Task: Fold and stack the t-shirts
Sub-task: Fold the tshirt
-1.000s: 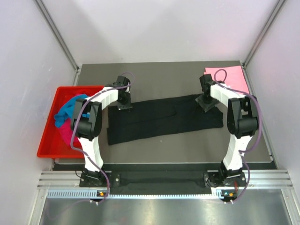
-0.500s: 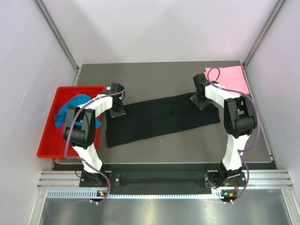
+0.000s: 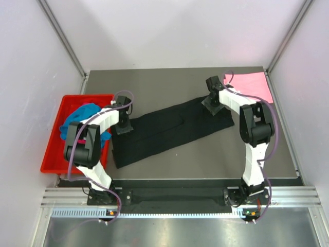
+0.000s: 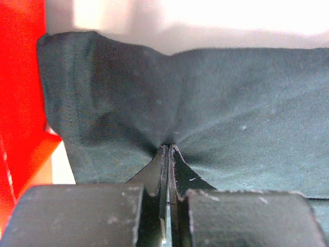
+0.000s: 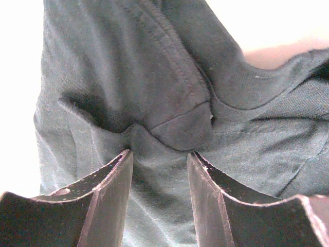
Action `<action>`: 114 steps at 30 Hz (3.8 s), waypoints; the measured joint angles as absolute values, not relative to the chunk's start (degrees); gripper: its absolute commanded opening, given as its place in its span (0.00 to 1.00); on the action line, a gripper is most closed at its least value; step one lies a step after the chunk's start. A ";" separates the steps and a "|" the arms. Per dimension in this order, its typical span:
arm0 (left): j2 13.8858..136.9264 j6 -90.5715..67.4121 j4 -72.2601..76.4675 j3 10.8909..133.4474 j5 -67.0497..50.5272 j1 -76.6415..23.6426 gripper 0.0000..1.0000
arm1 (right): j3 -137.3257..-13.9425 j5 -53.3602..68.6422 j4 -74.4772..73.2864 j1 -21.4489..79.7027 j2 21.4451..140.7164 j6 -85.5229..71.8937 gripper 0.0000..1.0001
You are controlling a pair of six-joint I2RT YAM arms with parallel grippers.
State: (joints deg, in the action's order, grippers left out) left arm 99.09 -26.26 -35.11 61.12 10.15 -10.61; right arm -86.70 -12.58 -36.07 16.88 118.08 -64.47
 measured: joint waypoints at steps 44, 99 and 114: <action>105.82 -23.46 -40.93 70.70 10.74 -9.78 0.28 | -119.39 12.08 -17.17 2.31 143.63 -48.71 0.39; 109.45 -16.01 -46.54 74.81 15.46 -7.09 0.29 | -70.08 11.22 -17.04 13.87 98.72 -43.44 0.77; 103.88 -17.74 -54.68 79.44 16.97 -7.03 0.34 | -77.62 7.14 -14.85 11.16 109.95 -45.89 0.70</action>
